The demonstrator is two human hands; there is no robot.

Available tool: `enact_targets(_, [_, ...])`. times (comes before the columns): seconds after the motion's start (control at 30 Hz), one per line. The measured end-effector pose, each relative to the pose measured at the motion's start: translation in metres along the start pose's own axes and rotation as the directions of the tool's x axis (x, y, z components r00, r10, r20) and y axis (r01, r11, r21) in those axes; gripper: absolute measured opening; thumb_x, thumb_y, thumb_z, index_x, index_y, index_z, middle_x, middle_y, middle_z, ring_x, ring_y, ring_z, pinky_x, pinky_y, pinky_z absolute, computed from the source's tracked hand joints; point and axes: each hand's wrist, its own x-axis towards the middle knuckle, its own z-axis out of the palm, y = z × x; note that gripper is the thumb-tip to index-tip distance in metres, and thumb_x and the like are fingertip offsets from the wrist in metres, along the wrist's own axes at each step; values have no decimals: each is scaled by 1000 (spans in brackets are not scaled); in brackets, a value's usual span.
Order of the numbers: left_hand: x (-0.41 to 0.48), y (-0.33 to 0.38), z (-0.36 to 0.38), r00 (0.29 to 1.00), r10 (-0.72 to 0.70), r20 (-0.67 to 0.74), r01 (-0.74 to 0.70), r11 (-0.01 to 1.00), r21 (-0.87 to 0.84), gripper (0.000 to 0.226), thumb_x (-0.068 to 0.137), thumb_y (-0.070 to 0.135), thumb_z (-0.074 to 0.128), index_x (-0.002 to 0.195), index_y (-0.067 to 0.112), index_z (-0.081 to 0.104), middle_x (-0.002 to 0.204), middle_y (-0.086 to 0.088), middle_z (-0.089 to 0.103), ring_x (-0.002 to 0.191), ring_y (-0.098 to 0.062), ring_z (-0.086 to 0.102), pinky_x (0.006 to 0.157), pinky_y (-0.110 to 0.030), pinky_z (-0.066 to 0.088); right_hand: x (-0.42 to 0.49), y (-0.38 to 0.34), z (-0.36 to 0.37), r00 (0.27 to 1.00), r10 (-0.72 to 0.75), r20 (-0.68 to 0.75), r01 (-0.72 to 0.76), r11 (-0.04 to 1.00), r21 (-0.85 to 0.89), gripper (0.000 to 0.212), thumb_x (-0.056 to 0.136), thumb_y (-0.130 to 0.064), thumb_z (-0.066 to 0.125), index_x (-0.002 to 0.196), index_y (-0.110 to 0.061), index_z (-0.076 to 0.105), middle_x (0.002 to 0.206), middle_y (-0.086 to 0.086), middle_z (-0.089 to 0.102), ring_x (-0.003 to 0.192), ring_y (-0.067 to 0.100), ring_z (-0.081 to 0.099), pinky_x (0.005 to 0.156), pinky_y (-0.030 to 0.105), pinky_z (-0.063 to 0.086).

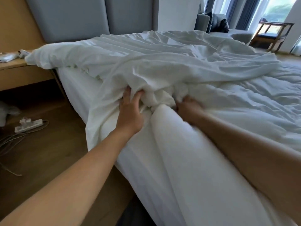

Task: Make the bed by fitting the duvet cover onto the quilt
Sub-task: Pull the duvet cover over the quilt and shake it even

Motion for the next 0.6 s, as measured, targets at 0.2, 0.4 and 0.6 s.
enact_targets(0.2, [-7, 3, 2, 976, -12, -216, 64, 970, 236, 60, 72, -1, 55, 129, 16, 55, 139, -15, 44, 124, -40, 41, 103, -48, 36, 10, -14, -53, 996, -3, 93, -6, 994, 106, 42, 99, -40, 44, 128, -13, 60, 136, 18, 58, 123, 36, 54, 101, 40, 42])
enact_targets(0.4, [-3, -8, -13, 979, -153, -136, 200, 857, 476, 18, 83, 21, 59, 100, 17, 57, 102, -7, 64, 99, -35, 55, 82, -39, 27, -44, -69, -18, 970, -160, 185, 132, 979, 154, 95, 80, -56, 69, 152, -8, 28, 146, 15, 48, 135, 33, 46, 106, 40, 41])
enact_targets(0.6, [-6, 12, -14, 982, -179, 54, 168, 973, 159, 6, 93, 19, 51, 88, 19, 47, 86, -1, 58, 87, -31, 57, 71, -33, 34, -7, -89, -60, 925, -18, -380, 246, 789, 563, 28, 85, -10, 47, 95, -10, 73, 102, 10, 74, 101, 28, 66, 88, 34, 51])
